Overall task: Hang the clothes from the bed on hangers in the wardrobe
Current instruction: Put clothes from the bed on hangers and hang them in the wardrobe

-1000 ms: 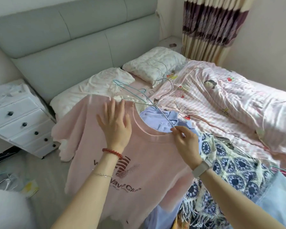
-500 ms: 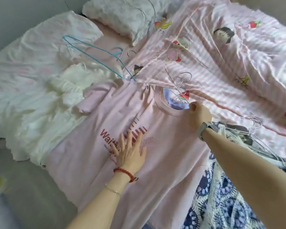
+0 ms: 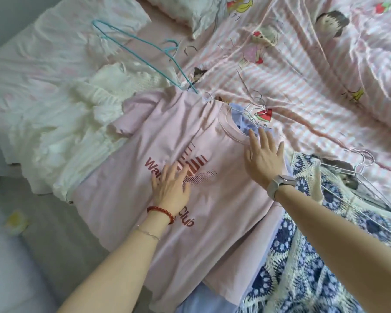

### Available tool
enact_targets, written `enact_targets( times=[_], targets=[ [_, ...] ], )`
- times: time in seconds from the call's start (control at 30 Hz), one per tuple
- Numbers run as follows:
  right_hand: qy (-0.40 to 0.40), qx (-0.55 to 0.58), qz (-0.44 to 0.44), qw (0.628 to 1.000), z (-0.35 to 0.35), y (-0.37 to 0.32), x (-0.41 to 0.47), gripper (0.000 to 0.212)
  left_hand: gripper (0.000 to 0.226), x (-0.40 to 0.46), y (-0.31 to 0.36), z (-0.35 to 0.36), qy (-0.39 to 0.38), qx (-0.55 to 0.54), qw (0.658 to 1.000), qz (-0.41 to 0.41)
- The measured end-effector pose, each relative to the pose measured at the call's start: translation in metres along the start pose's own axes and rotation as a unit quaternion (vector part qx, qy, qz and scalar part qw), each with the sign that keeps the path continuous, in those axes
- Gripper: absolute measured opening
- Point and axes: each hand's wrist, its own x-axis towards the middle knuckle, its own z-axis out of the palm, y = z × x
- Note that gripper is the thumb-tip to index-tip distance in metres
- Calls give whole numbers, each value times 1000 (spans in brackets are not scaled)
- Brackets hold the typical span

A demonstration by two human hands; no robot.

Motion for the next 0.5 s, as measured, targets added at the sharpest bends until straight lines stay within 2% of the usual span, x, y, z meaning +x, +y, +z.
enact_targets(
  times=[0.1, 0.27, 0.43, 0.5],
  targets=[
    [-10, 18, -62, 998, -5, -38, -52, 56, 54, -43, -2, -14, 77, -37, 995, -44],
    [-42, 60, -96, 993, -6, -96, -156, 55, 54, -161, -32, -12, 85, -68, 989, -99],
    [-101, 73, -219, 968, -6, -152, -290, 65, 50, -311, -72, 20, 109, -120, 971, -176],
    [-142, 67, -281, 947, -4, -170, -352, 65, 43, -383, -86, 38, 155, -120, 961, -194]
  ],
)
